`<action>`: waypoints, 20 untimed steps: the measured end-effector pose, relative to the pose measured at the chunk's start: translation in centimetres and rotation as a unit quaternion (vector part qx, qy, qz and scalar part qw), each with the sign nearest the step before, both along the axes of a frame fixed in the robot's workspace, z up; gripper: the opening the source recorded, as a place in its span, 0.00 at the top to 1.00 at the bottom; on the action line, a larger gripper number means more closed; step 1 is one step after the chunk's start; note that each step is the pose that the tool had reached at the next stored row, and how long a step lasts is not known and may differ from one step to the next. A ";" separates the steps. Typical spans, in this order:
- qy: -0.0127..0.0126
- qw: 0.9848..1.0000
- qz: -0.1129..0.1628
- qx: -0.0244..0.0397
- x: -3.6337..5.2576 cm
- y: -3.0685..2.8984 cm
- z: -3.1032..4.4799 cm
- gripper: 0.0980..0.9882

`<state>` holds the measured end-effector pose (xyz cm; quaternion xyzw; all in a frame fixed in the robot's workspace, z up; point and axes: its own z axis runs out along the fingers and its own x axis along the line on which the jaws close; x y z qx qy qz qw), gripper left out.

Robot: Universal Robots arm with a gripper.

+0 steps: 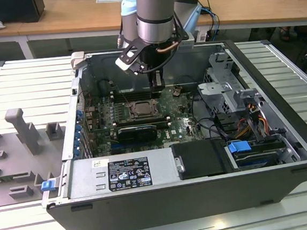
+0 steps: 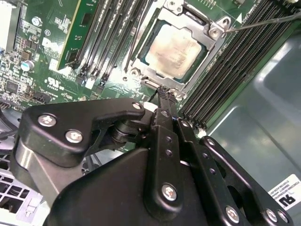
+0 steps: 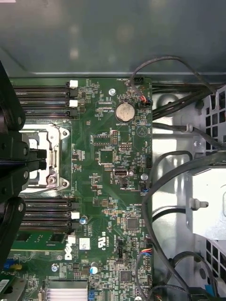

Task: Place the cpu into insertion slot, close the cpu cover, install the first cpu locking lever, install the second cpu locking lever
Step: 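Close the cpu cover, then install the first cpu locking lever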

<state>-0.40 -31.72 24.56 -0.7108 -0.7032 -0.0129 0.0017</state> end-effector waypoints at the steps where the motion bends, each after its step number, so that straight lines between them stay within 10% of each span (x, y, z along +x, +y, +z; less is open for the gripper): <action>1: 0.000 1.000 0.000 0.000 -0.19 0.00 -0.03 0.99; 20: 0.000 1.000 0.000 0.000 -3.00 0.00 -0.27 0.99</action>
